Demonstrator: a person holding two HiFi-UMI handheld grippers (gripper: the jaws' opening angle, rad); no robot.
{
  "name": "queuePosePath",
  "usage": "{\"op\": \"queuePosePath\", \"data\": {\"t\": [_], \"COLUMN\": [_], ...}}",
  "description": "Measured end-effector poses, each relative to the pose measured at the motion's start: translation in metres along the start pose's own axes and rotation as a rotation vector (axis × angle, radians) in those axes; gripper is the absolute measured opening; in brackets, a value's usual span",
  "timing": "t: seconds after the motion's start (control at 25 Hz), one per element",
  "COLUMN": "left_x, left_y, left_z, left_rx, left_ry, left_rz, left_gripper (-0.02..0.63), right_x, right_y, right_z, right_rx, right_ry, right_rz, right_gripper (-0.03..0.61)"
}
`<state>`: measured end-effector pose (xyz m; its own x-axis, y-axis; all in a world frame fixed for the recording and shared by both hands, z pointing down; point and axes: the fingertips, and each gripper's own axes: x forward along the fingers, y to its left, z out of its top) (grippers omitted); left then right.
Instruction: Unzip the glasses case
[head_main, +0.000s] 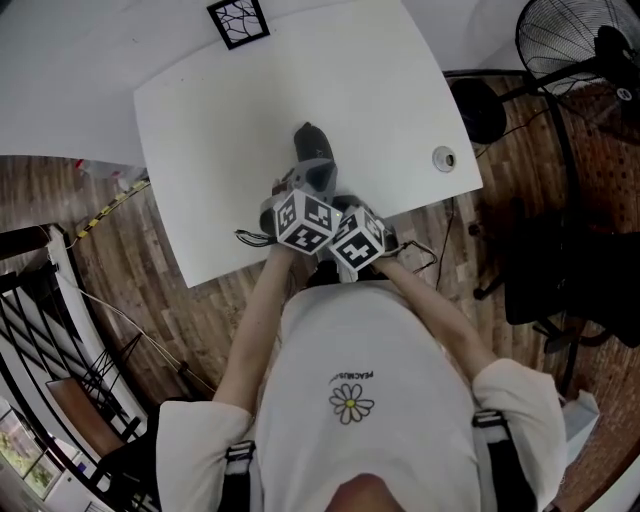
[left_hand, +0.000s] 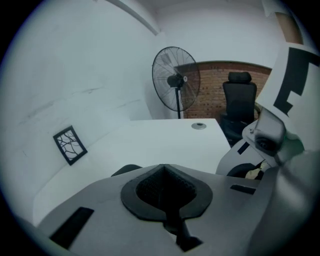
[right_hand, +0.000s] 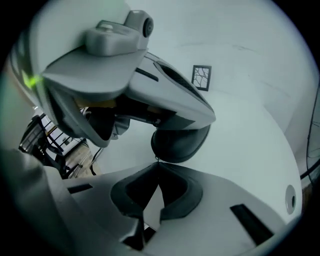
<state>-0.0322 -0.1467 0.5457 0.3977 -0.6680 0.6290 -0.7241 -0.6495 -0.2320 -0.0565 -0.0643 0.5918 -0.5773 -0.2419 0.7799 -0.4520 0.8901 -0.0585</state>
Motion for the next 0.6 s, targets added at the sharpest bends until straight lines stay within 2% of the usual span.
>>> {"op": "queuePosePath", "data": {"t": [0.2,0.36,0.6], "left_x": [0.009,0.007,0.005], "left_y": [-0.001,0.003,0.001], "left_z": [0.004,0.003,0.002], "left_rx": [-0.067,-0.119,-0.145], "left_ry": [-0.009,-0.026,-0.052], "left_rz": [-0.05,-0.043,-0.062], "left_gripper": [0.011,0.011,0.011], "right_x": [-0.011,-0.017,-0.015], "right_y": [-0.016,-0.032,-0.054], "right_z": [-0.016,-0.024,-0.025], "right_rx": [-0.018,-0.011,-0.095], "right_ry": [0.024,0.032,0.048], "right_rz": [-0.034,-0.063,-0.106], "right_gripper": [0.008,0.008,0.008]}}
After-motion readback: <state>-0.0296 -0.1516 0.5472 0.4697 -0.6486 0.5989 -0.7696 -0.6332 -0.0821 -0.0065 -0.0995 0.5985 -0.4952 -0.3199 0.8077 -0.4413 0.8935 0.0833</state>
